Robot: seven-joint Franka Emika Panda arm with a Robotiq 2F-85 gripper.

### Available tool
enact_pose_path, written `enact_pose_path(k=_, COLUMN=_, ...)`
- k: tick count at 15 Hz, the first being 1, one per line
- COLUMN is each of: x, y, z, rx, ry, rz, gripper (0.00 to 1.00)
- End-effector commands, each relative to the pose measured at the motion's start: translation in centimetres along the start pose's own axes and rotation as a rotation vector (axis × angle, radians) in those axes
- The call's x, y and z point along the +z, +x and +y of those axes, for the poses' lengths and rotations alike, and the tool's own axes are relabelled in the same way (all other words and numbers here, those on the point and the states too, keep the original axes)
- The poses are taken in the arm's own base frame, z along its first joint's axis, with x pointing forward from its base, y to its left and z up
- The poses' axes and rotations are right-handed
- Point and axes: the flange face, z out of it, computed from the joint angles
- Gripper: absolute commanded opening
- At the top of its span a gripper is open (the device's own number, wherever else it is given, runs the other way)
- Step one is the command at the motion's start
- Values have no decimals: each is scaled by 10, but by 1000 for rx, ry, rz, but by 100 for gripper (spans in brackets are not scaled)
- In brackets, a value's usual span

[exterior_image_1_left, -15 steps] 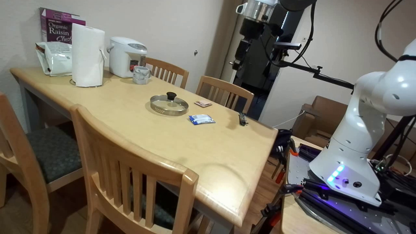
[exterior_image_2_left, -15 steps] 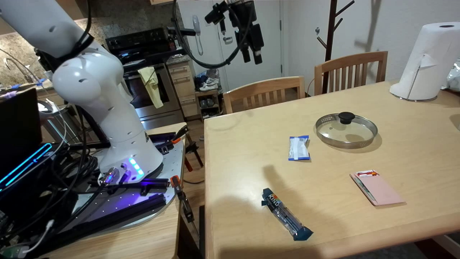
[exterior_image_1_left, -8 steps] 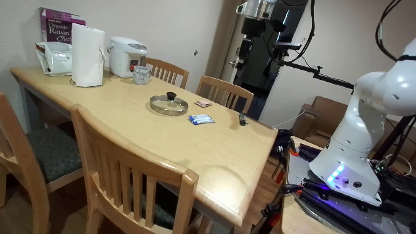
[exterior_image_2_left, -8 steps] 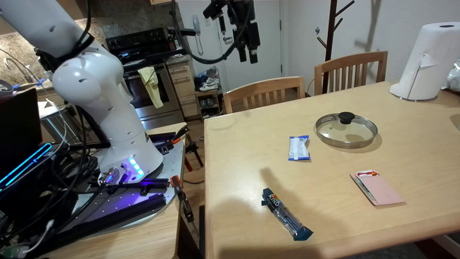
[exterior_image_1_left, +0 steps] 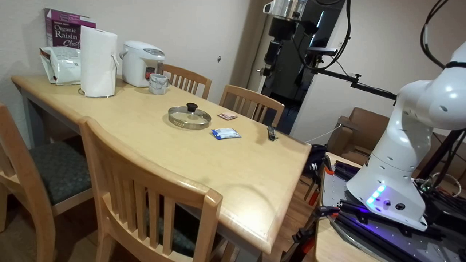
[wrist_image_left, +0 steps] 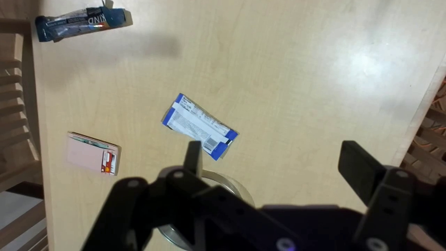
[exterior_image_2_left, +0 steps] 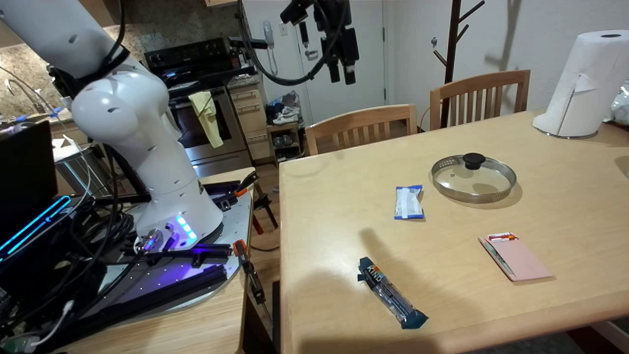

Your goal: Place the glass lid on top of the white packet

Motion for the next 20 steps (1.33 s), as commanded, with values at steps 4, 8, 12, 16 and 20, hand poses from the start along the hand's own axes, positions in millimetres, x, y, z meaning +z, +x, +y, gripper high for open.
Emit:
enact_pose_path(k=4, x=21, y=56, z=-1, rx=6, ry=25, rz=-66, gripper=100)
enact_pose_path(k=8, x=37, y=83, z=-3, rx=13, ry=51, rz=-100, gripper=100)
enact_pose_path(k=12, x=43, y=101, z=-6, rx=28, ry=89, rz=-109, gripper=100)
enact_pose_path(k=16, x=44, y=110, z=-8, rx=57, ry=130, rz=-132, gripper=100)
enact_pose_path(k=20, x=42, y=114, z=-9, rx=75, ry=148, rz=-138, gripper=100)
